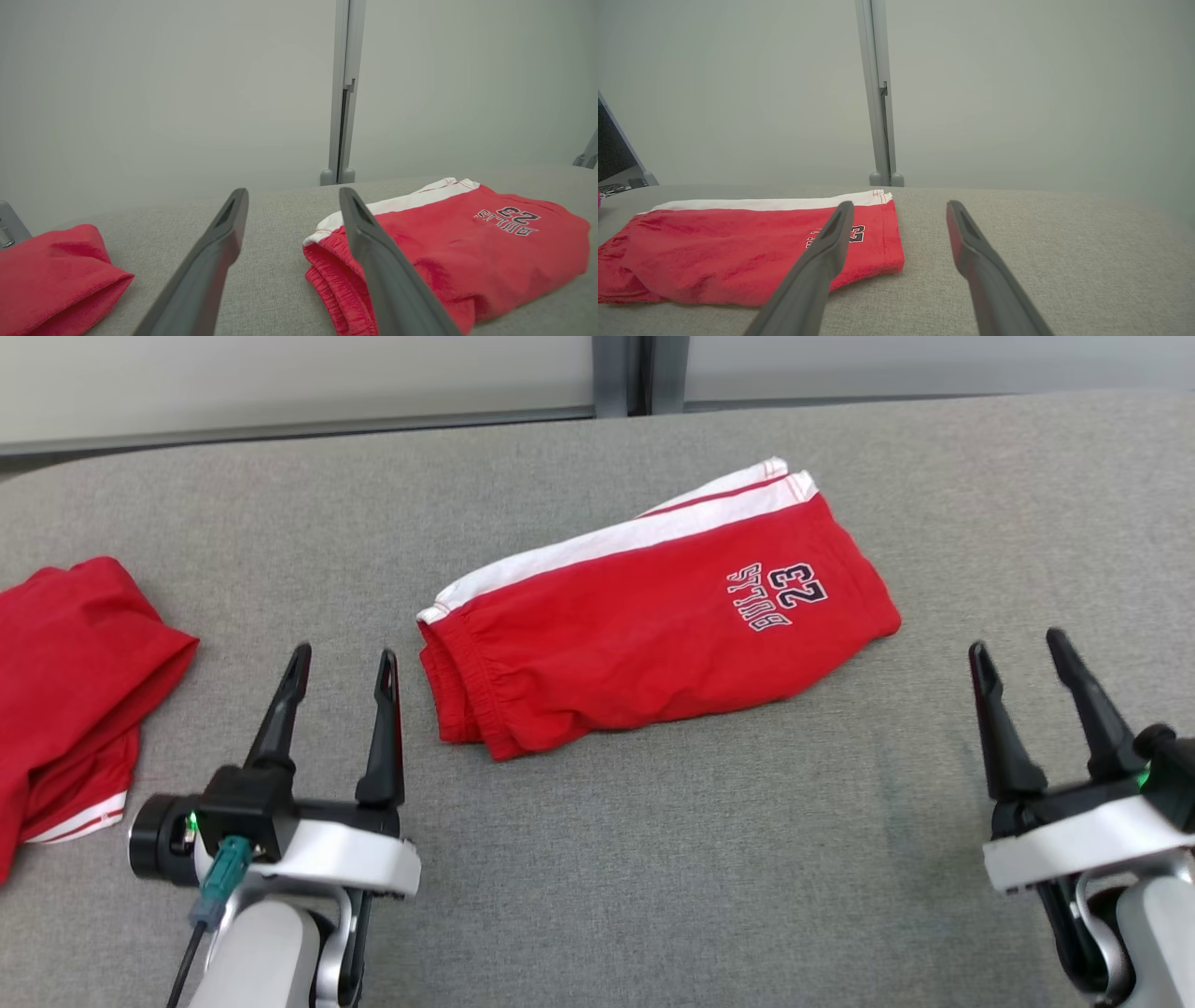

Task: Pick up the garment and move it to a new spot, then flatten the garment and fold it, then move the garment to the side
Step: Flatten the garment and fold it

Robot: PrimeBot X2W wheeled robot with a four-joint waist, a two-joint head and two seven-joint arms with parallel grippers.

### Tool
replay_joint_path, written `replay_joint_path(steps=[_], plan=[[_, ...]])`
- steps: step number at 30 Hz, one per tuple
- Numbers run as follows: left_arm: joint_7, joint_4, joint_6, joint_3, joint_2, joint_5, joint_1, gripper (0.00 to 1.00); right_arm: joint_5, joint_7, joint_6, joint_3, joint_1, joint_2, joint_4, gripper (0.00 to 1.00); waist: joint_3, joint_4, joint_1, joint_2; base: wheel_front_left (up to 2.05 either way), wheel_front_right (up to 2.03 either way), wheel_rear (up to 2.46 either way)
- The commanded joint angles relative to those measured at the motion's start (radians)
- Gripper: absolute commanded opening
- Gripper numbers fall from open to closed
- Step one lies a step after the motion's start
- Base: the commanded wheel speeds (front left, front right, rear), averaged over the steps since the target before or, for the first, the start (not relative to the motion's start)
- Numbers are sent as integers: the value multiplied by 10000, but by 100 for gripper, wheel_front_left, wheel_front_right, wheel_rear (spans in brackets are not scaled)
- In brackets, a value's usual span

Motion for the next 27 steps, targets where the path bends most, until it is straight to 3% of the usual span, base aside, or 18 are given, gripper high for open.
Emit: replay_joint_path(steps=[1,11,27], plan=[[3,55,31,27,78,-21,197,100,-120,87,1,-38,256,56,-191,100,-213,-134,0,0,0,0,0],[192,105,194,-89,96,-181,1150,100,-361,831,1,-382,1364,306,-1097,100,-753,-209,0,0,0,0,0],[325,114,331,-240,149,-225,1028,100,-499,1215,1,-568,1579,346,-1419,100,-806,-4,0,0,0,0,0]])
